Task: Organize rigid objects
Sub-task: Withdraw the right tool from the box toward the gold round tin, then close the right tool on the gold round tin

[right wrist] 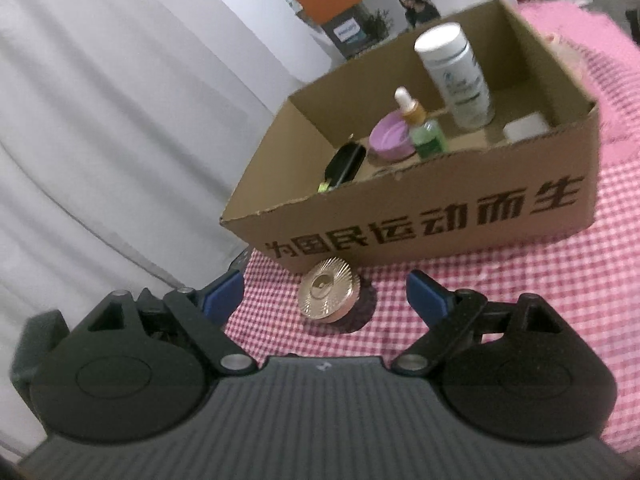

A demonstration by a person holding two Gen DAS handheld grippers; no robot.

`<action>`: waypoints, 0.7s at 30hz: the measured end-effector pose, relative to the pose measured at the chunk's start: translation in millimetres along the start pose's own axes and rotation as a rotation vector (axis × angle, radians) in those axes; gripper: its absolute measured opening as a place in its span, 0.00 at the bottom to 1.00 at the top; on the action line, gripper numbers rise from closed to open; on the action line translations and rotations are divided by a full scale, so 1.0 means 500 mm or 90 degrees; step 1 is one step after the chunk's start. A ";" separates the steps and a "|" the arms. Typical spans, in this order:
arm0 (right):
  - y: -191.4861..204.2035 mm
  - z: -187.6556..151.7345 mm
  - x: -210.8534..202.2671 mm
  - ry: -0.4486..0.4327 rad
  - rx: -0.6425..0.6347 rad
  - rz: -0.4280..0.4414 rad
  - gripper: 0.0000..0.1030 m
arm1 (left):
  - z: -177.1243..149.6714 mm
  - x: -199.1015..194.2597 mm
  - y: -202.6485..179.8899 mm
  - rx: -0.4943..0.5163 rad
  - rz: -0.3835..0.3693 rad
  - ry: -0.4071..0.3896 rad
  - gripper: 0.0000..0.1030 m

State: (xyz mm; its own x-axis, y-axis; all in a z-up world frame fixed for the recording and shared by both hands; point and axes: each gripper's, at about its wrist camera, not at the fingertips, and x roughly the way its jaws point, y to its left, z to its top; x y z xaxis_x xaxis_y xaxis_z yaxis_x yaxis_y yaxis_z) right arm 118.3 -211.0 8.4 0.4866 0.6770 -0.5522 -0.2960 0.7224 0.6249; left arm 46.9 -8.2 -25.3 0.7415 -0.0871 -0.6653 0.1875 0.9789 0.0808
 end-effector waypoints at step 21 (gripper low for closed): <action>-0.053 0.006 0.139 0.082 0.067 0.022 0.43 | 0.011 0.107 -0.009 -0.024 -0.057 0.020 0.65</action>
State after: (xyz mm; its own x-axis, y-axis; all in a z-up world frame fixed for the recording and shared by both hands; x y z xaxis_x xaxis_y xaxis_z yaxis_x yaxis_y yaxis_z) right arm 162.5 -183.7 -44.9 0.3654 0.7189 -0.5913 -0.2200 0.6840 0.6956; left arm 89.3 -18.3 -57.3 0.7028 -0.1690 -0.6911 0.2268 0.9739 -0.0075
